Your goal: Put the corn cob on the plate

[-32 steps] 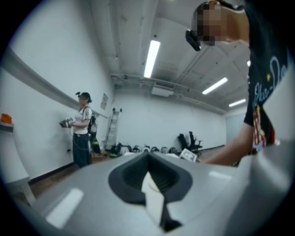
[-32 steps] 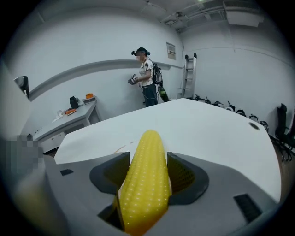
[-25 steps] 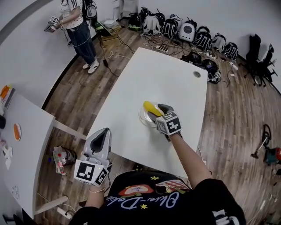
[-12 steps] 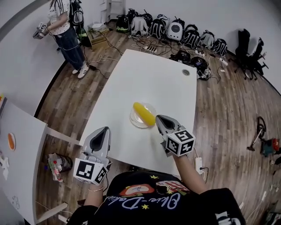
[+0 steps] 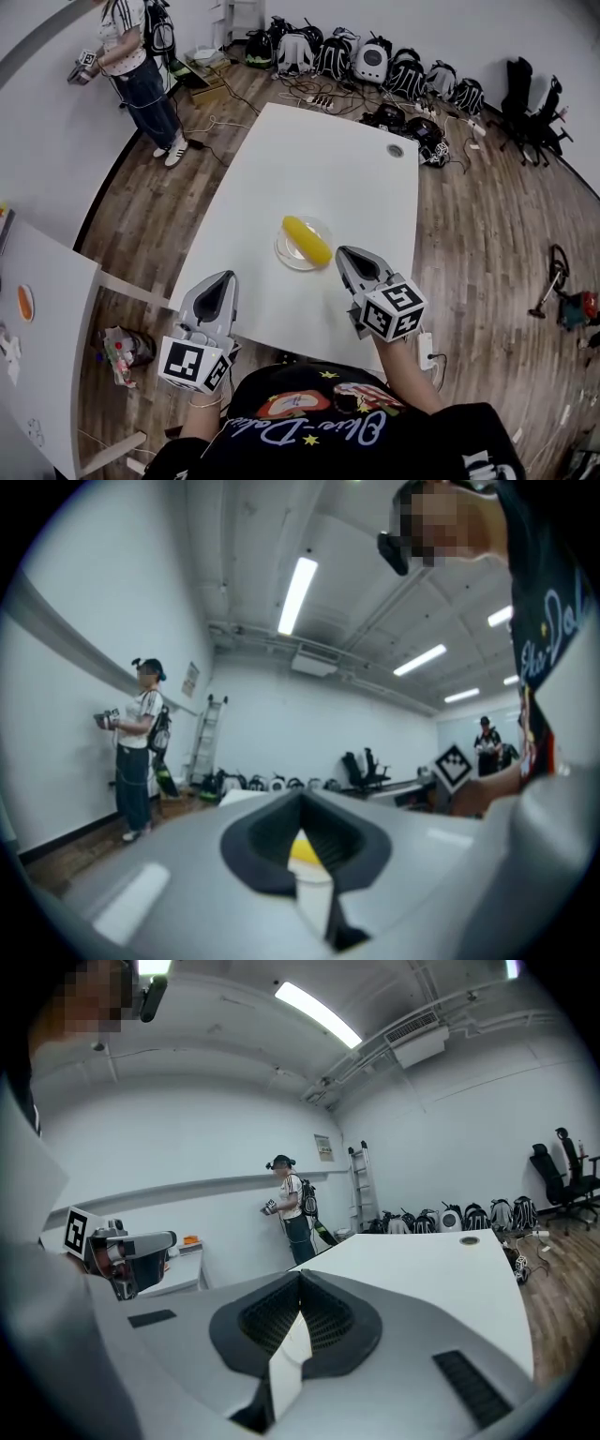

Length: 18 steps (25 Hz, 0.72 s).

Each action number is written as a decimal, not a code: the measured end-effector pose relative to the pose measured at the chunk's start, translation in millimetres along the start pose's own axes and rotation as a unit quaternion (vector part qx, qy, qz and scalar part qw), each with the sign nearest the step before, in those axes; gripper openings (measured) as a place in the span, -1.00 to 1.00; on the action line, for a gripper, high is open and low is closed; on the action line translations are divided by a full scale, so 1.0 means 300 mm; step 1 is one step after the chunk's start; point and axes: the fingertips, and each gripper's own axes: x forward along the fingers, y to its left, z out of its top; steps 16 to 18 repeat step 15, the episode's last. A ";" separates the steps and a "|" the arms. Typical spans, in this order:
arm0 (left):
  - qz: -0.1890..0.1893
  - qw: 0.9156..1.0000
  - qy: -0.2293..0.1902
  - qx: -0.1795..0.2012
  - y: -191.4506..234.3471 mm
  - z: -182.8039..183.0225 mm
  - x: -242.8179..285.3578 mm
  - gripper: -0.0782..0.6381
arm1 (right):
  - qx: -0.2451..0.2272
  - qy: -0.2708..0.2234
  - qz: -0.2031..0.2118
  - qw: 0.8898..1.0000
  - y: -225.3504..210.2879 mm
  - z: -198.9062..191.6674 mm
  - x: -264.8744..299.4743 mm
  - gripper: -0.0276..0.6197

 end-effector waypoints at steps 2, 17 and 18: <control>0.003 1.000 0.001 -0.002 0.008 -0.006 -0.009 -0.82 | 0.005 -0.001 0.002 1.000 0.005 -0.005 0.001 -0.87; 0.008 1.000 0.003 -0.005 0.039 -0.021 -0.027 -0.82 | 0.022 0.006 0.011 1.000 0.026 -0.021 0.011 -0.87; 0.008 1.000 0.003 -0.005 0.039 -0.021 -0.027 -0.82 | 0.022 0.006 0.011 1.000 0.026 -0.021 0.011 -0.87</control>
